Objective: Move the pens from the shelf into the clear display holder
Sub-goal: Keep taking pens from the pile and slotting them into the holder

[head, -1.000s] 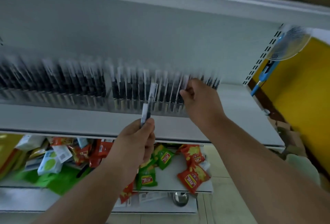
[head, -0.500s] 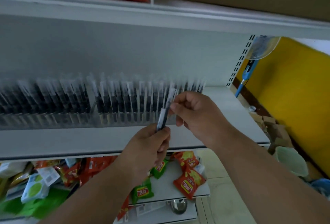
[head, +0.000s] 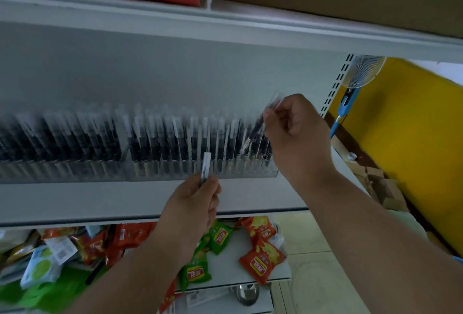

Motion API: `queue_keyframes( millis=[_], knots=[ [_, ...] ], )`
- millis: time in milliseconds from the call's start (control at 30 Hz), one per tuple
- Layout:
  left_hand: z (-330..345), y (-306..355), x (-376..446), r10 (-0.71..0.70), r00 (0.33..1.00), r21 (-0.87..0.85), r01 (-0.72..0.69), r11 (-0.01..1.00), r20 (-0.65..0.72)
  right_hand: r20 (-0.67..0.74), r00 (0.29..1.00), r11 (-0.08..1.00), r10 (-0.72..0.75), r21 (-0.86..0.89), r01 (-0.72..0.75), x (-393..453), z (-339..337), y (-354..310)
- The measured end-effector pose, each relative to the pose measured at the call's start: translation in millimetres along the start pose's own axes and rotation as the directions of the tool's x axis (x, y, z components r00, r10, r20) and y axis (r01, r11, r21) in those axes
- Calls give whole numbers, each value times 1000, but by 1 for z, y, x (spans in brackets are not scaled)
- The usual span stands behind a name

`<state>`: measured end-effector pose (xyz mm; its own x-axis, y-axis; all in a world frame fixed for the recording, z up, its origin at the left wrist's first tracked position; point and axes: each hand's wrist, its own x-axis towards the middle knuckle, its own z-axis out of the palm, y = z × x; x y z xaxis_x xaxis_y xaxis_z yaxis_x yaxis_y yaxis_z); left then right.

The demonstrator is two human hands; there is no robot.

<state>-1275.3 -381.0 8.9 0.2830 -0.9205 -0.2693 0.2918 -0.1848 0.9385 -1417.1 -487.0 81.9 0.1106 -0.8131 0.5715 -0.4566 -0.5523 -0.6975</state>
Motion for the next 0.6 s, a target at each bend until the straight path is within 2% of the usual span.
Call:
queue_keyframes(
  millis=[133, 267, 467, 600],
  knots=[
    [0, 1, 1, -3, 1000, 3, 3, 1000, -5, 102, 994, 982, -46, -180, 64, 0, 16, 2],
    [-3, 3, 4, 4, 1000, -7, -4, 1000, -30, 222, 975, 958, 9, -281, 55, -8, 32, 15],
    [-5, 6, 5, 1, 1000, 21, 0, 1000, -21, 237, 968, 952, 85, -306, -9, -11, 35, 18],
    [-4, 9, 7, 10, 1000, 33, -10, 999, -1, 194, 969, 969, 152, -221, -108, -15, 20, 14]
  ],
)
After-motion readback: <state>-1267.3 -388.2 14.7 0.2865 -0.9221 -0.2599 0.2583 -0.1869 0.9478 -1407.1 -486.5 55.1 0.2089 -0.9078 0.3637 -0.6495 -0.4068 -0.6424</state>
